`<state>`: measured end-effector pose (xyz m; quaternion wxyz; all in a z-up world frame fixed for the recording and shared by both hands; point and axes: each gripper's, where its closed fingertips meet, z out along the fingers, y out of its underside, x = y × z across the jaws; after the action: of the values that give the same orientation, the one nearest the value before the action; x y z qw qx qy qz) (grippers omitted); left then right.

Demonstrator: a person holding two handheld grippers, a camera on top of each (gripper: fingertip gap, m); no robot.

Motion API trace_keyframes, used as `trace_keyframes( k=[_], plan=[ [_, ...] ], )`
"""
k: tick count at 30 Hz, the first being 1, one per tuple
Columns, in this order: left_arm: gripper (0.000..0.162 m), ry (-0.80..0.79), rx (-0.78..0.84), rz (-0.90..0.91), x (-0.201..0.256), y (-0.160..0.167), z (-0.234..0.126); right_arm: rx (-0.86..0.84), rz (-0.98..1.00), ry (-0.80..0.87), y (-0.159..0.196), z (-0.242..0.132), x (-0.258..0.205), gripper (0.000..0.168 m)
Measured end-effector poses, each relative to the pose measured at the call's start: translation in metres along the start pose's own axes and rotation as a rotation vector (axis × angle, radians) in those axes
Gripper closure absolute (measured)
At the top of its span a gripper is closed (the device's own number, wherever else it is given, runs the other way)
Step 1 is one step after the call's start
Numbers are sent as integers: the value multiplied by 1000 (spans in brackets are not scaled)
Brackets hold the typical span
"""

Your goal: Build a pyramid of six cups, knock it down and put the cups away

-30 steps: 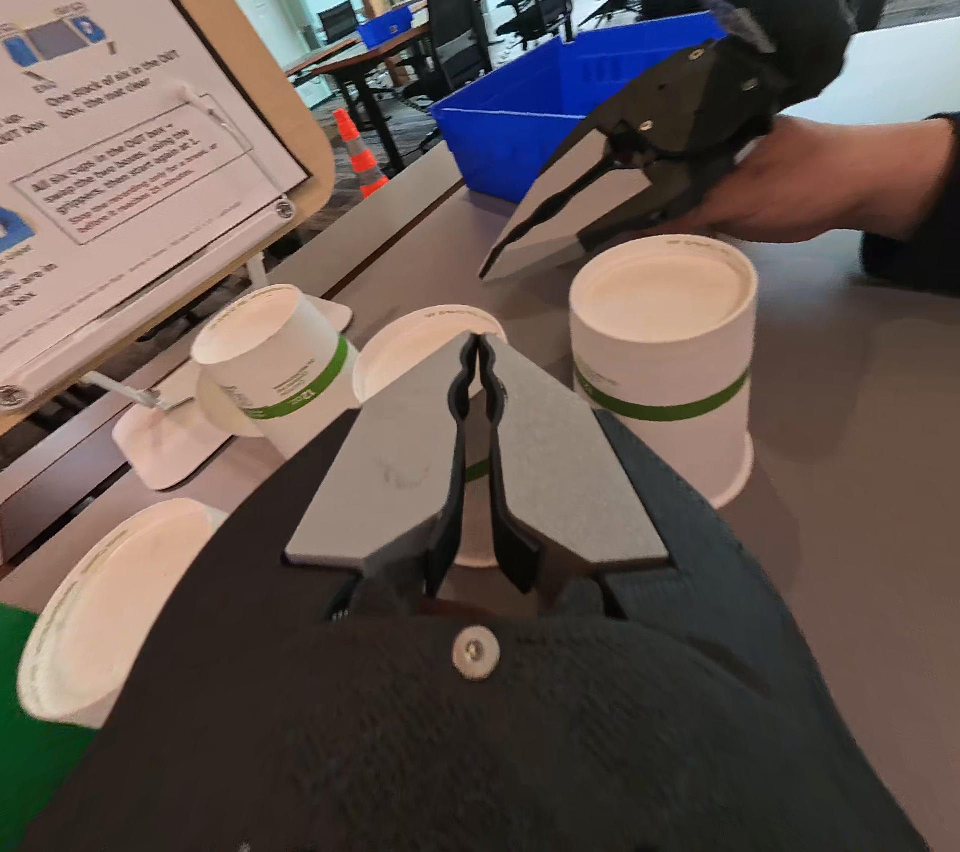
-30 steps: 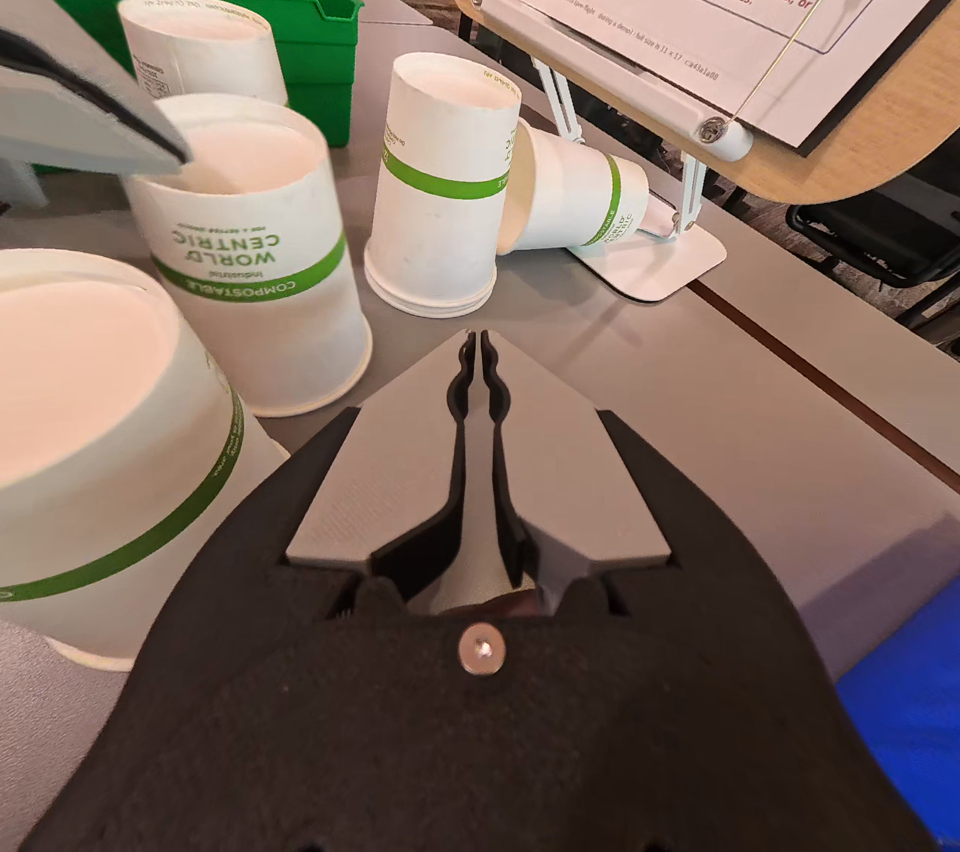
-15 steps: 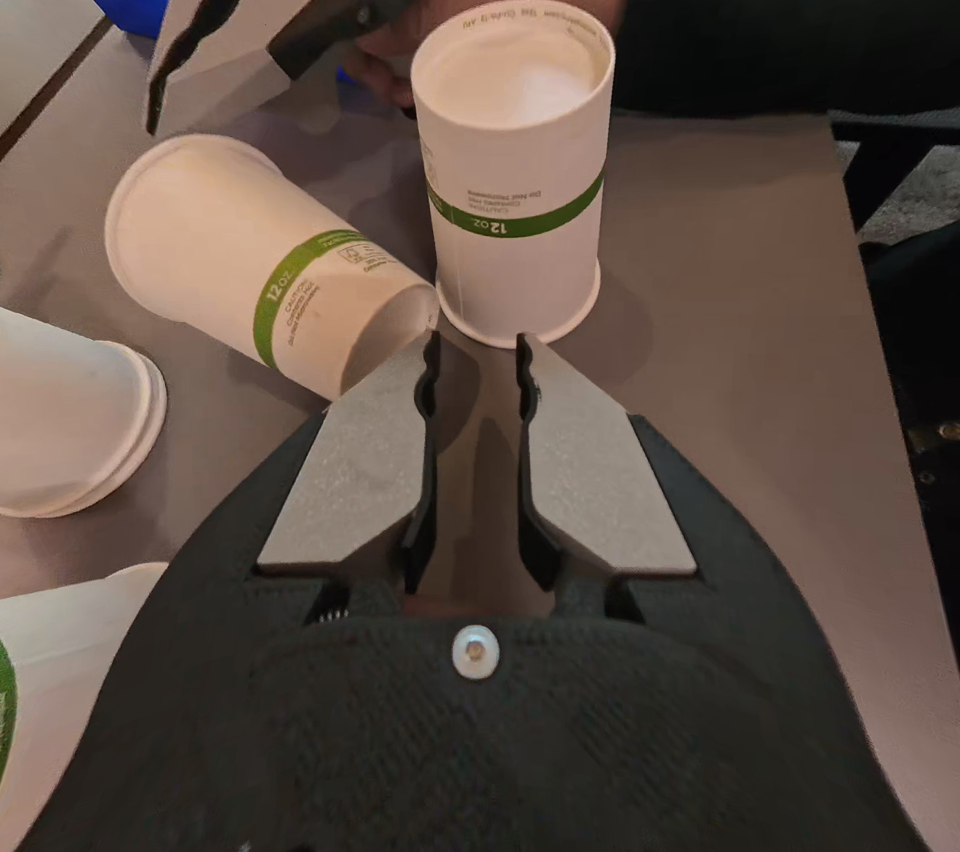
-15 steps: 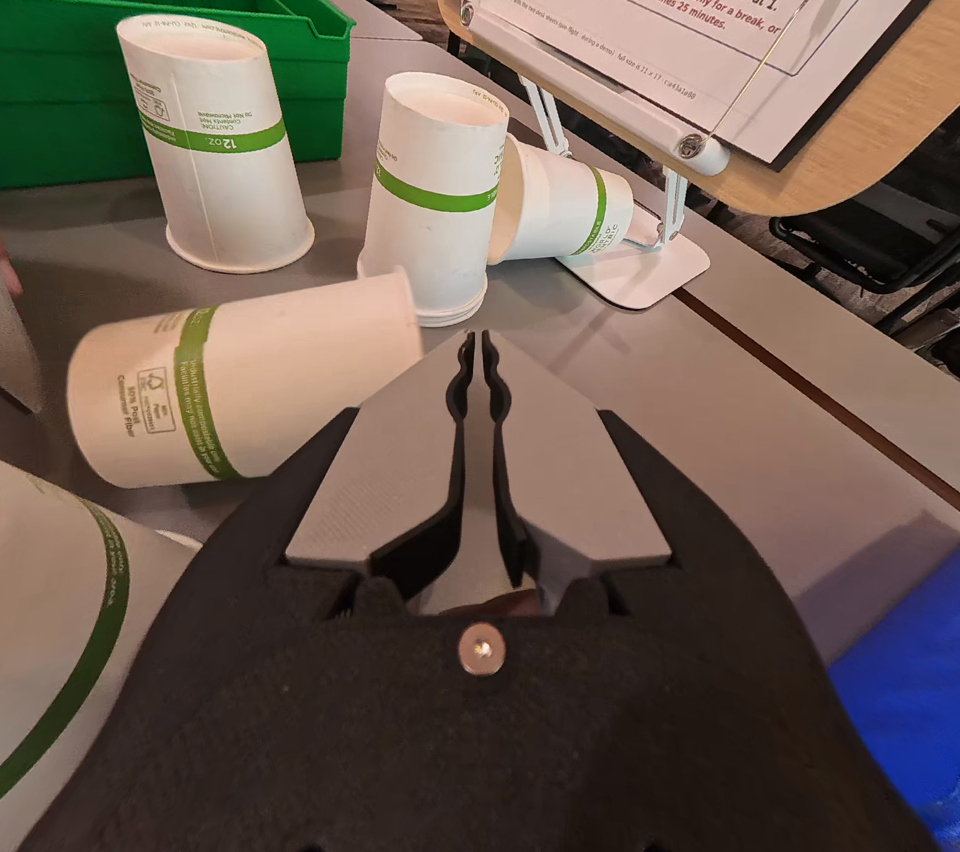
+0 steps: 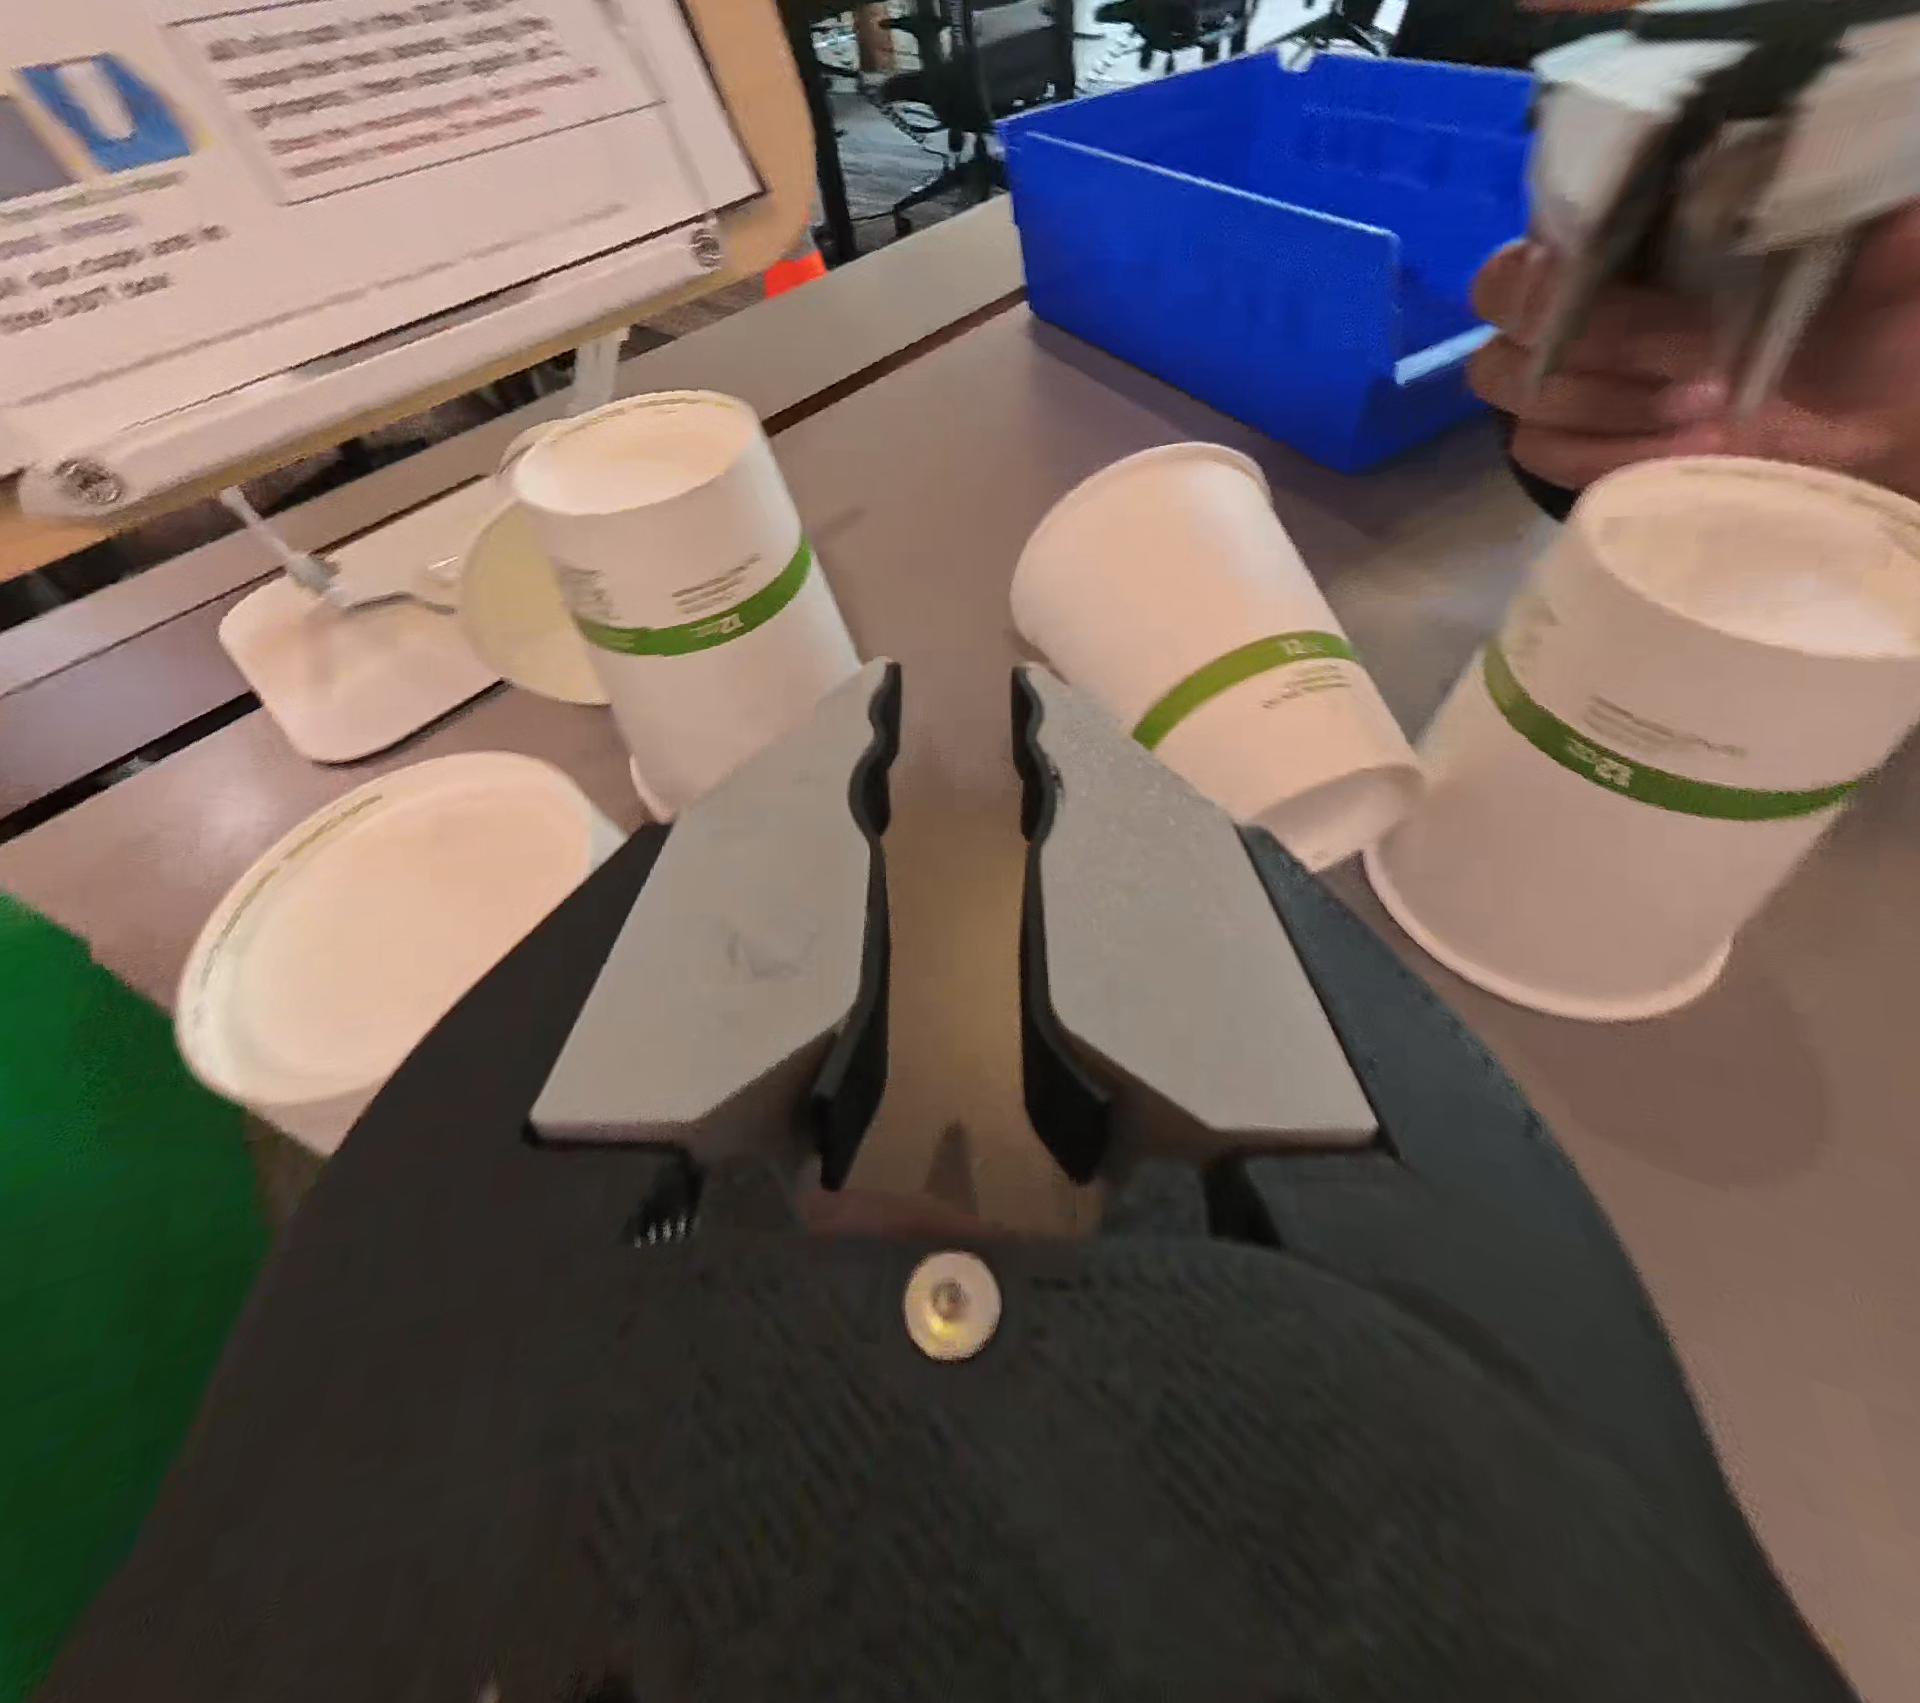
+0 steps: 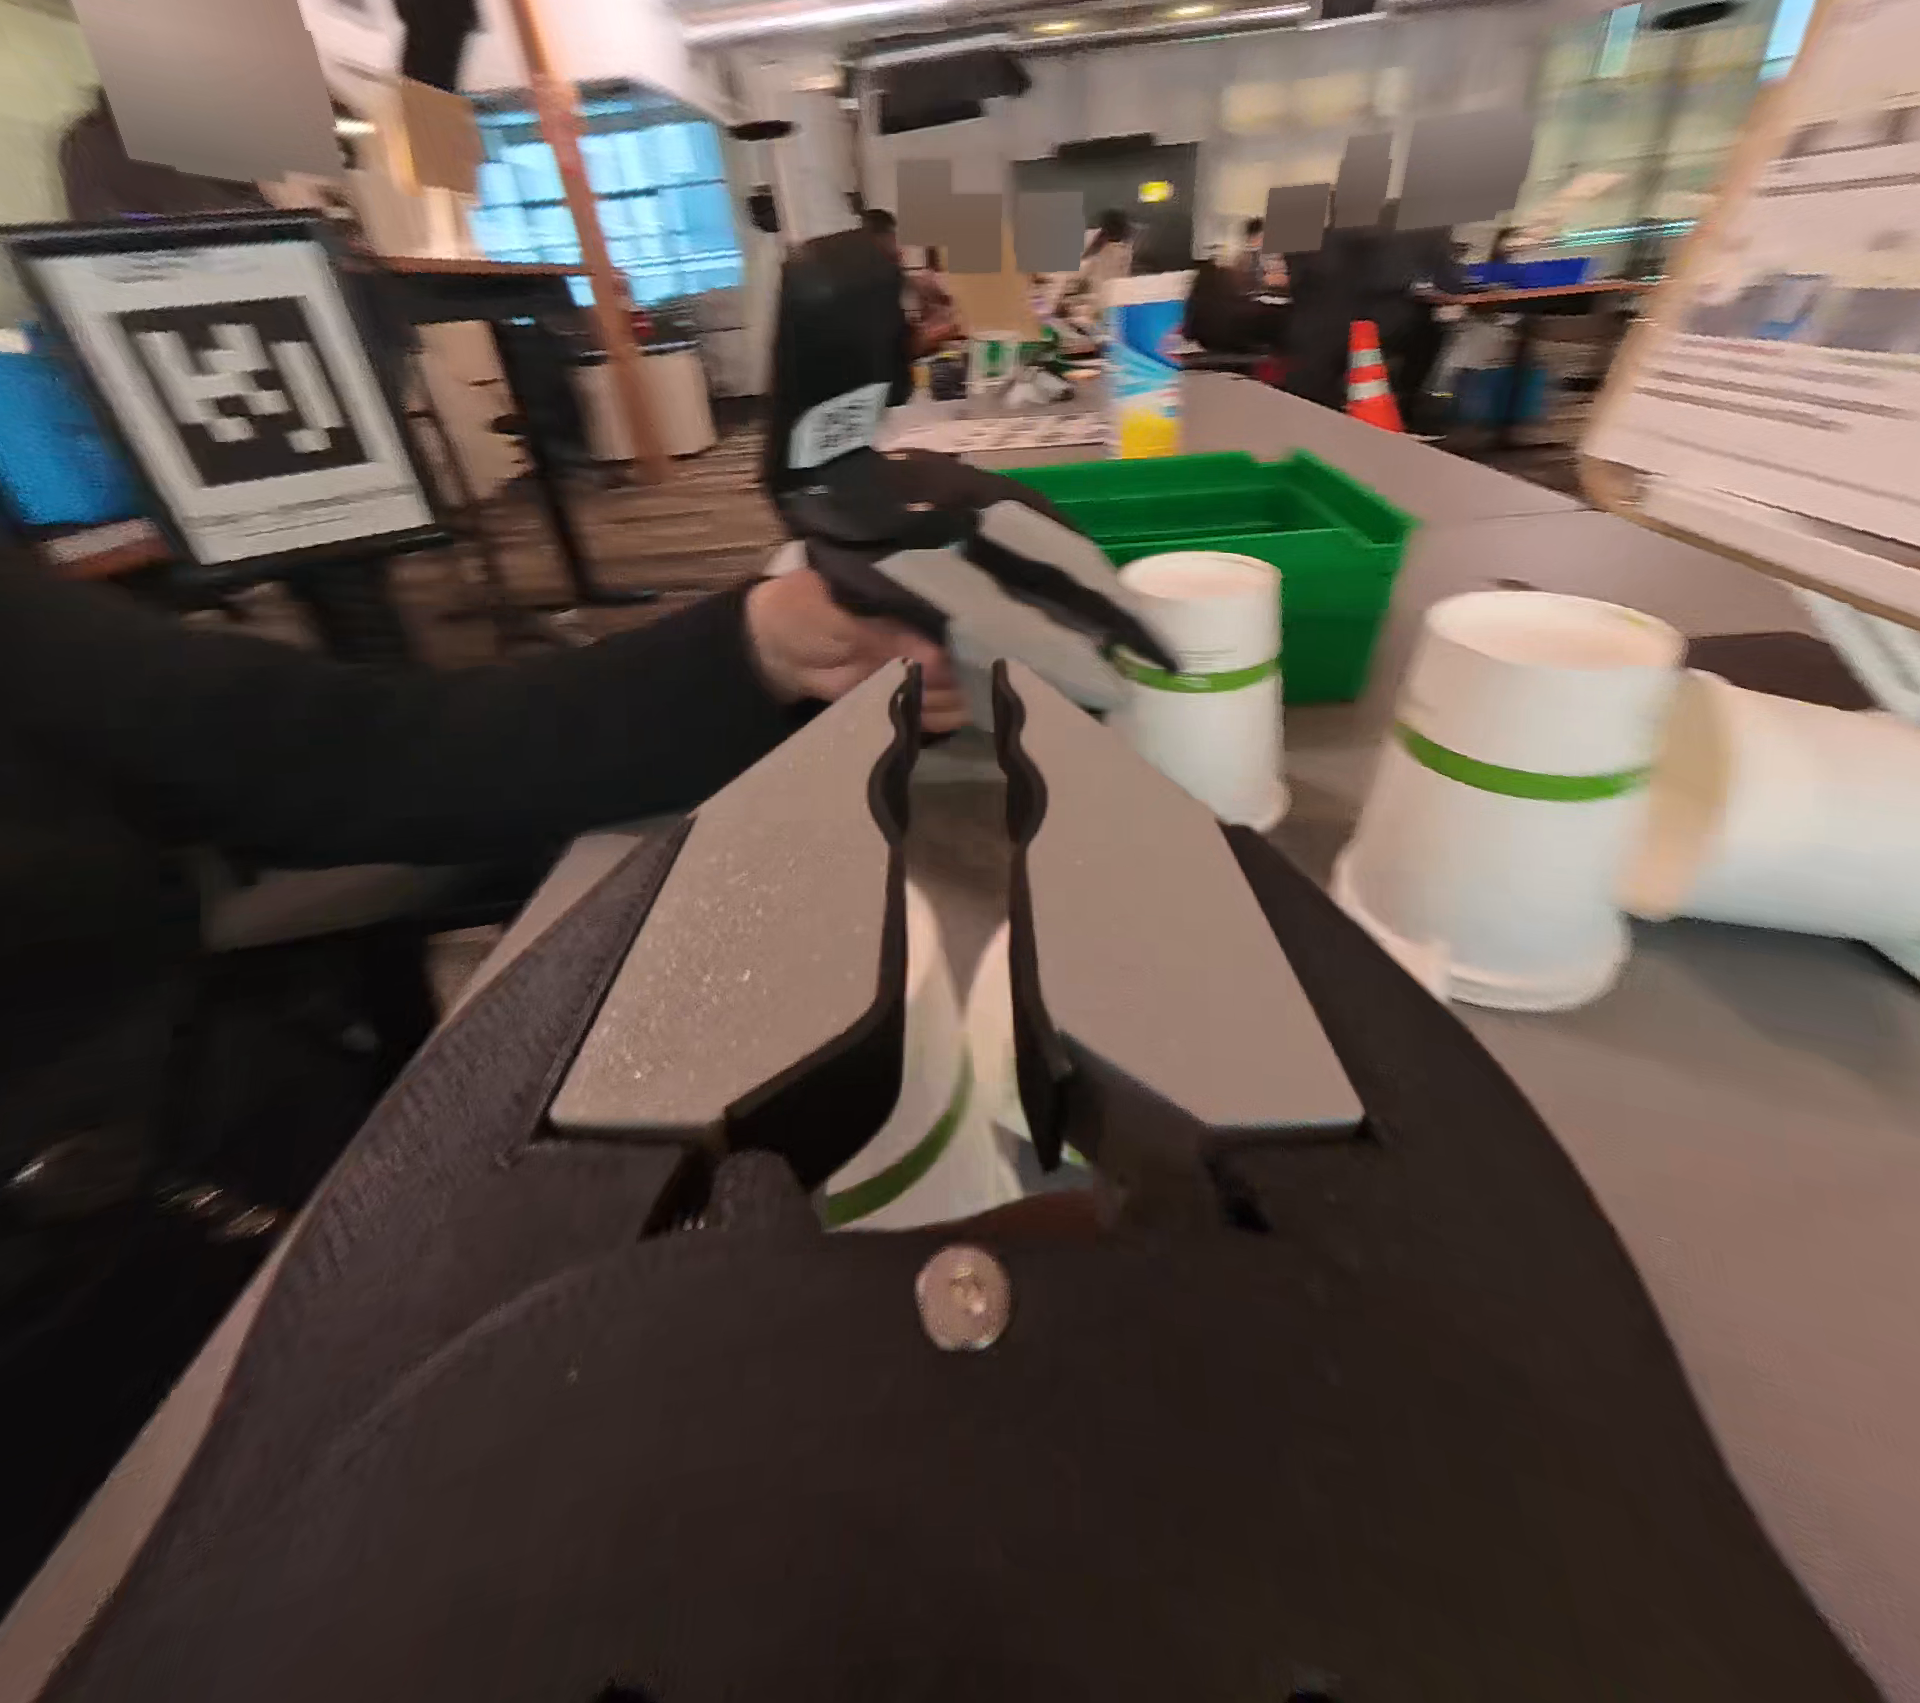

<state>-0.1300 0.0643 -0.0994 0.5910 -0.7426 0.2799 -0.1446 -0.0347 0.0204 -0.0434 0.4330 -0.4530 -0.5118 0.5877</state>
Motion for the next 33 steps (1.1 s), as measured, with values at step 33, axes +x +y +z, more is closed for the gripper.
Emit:
trace_keyframes(
  k=[33],
  plan=[
    [162,-156,31,-191,-41,8,-16,-685,197,485,144,-41,90,163]
  ],
)
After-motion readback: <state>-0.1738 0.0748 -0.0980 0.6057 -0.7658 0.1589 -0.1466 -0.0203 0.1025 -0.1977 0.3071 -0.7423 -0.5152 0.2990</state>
